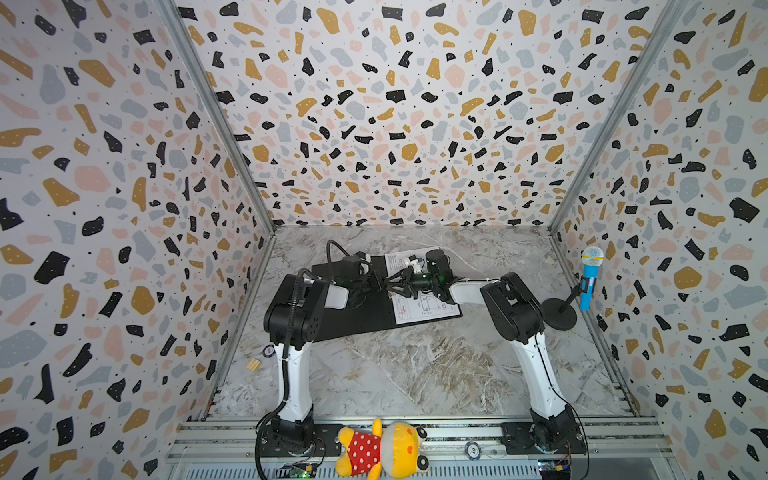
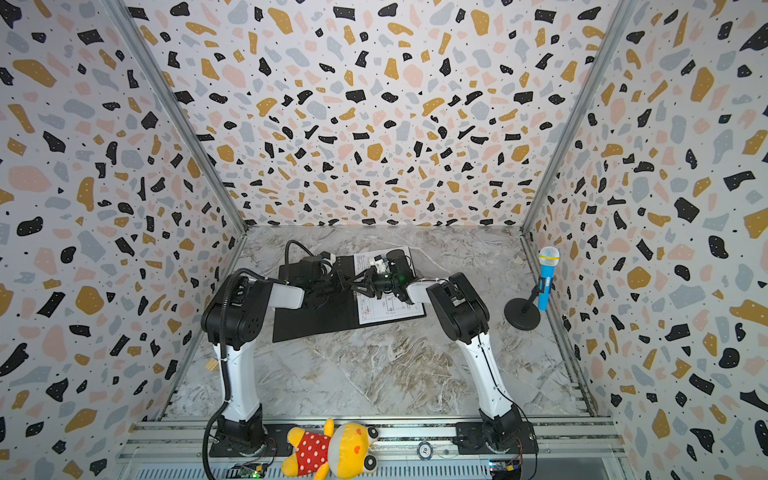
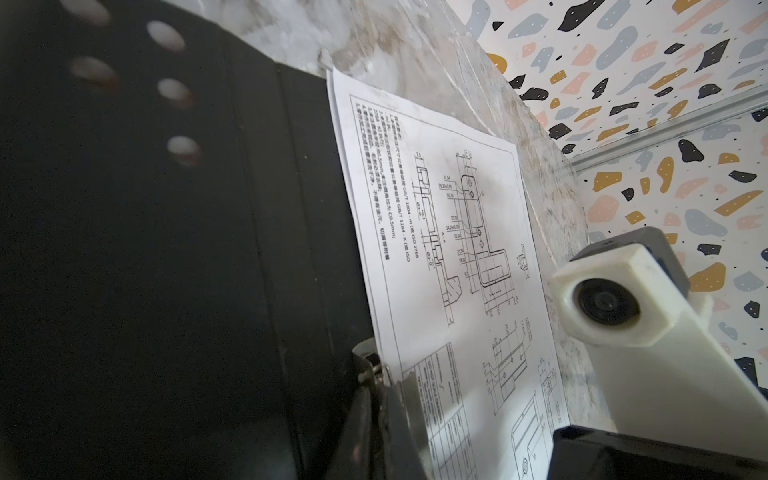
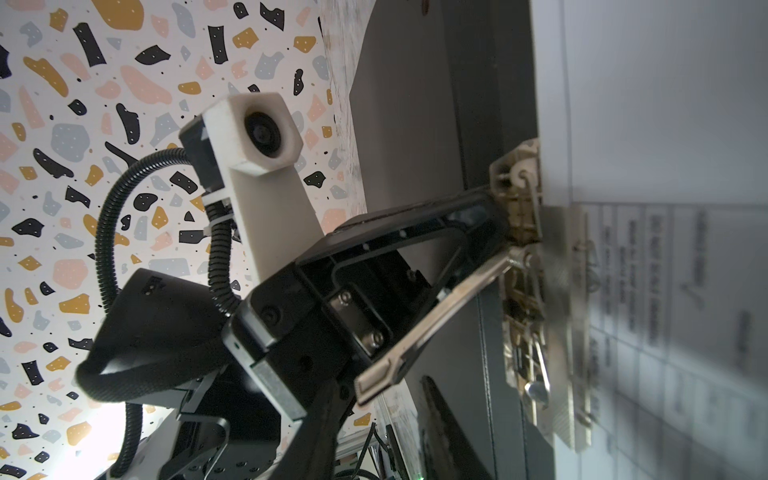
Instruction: Put the files into the folder
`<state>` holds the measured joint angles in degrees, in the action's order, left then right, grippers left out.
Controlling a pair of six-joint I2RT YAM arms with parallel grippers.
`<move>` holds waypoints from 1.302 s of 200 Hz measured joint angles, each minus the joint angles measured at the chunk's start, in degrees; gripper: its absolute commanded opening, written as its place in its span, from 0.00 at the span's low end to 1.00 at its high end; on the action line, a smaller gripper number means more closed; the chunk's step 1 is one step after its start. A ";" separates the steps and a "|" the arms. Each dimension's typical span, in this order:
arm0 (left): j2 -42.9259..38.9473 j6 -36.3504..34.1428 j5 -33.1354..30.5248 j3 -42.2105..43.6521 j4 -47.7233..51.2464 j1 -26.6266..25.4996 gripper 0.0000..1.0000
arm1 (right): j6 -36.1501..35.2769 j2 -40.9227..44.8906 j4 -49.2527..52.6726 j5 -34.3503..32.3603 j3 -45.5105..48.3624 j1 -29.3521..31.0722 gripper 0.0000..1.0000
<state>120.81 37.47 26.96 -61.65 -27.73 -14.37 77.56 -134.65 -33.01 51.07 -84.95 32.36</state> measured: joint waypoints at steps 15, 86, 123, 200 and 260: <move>0.00 -0.26 0.02 0.00 0.00 0.00 0.07 | 0.24 -0.15 0.00 0.02 0.00 0.00 0.32; 0.00 -0.87 0.04 0.15 -0.35 0.00 0.07 | 1.05 -0.55 -0.11 0.17 -0.44 -0.15 0.29; 0.00 -0.87 0.15 0.17 -0.39 0.00 0.07 | 1.44 -0.61 -0.50 0.44 -0.50 -0.15 0.22; 0.00 -0.90 0.39 0.15 -0.39 0.00 0.07 | 1.44 -0.63 -1.09 1.11 -0.50 -0.17 0.12; 0.07 -0.92 0.72 0.13 -0.37 0.07 0.07 | 0.55 -0.63 -2.45 2.86 1.49 -0.20 0.03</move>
<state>120.88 36.56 27.68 -61.52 -28.10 -14.31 78.11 -135.28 -35.46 53.93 -83.46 32.16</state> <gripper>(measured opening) 0.069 0.056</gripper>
